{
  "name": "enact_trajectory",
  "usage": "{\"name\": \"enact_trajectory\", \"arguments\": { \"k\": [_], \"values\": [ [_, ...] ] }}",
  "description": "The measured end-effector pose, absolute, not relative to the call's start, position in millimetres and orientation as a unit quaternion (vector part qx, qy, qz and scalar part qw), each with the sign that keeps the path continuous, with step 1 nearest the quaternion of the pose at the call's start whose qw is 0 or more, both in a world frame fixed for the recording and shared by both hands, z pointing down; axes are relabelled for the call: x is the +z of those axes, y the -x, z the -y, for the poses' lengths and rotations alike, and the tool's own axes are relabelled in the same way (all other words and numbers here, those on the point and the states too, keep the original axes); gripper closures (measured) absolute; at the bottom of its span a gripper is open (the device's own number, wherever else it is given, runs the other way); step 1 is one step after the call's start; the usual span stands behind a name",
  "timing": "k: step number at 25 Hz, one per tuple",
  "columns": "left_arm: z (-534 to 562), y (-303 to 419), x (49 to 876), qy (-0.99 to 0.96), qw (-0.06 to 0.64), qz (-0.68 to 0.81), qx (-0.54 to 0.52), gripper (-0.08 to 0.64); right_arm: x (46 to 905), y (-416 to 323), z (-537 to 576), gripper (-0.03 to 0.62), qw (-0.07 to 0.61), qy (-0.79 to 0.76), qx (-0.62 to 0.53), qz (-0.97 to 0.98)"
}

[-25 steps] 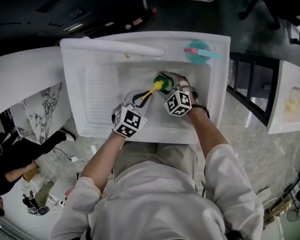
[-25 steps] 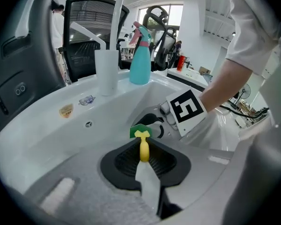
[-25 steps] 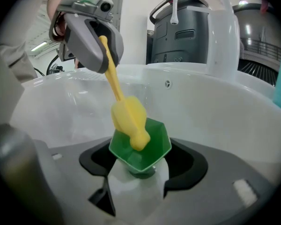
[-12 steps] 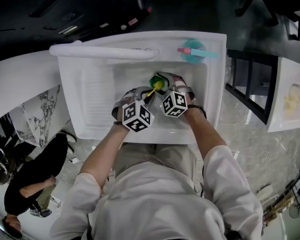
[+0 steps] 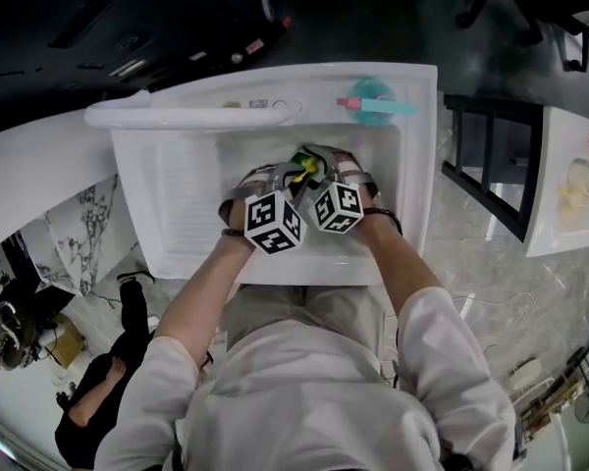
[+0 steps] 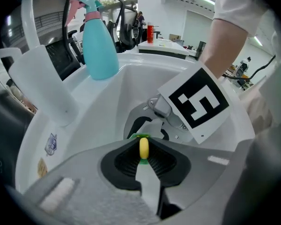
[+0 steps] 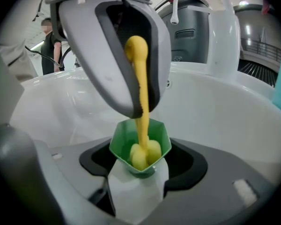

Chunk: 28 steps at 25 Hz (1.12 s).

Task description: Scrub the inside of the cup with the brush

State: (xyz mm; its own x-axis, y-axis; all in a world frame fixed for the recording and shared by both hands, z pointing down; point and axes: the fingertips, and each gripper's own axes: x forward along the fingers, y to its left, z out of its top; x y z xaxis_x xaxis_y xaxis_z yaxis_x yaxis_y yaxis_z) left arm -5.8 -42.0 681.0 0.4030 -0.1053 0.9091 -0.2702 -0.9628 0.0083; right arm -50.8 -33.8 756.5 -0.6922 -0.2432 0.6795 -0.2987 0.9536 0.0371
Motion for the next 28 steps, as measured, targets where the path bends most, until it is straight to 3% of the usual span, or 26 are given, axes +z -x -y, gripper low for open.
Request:
{"name": "enact_trajectory", "arguments": {
  "k": [28],
  "values": [
    [27,22,699,-0.802,0.05,0.018,0.595,0.522,757,52,34,0.288,0.359,-0.143,0.037,0.922]
  ]
}}
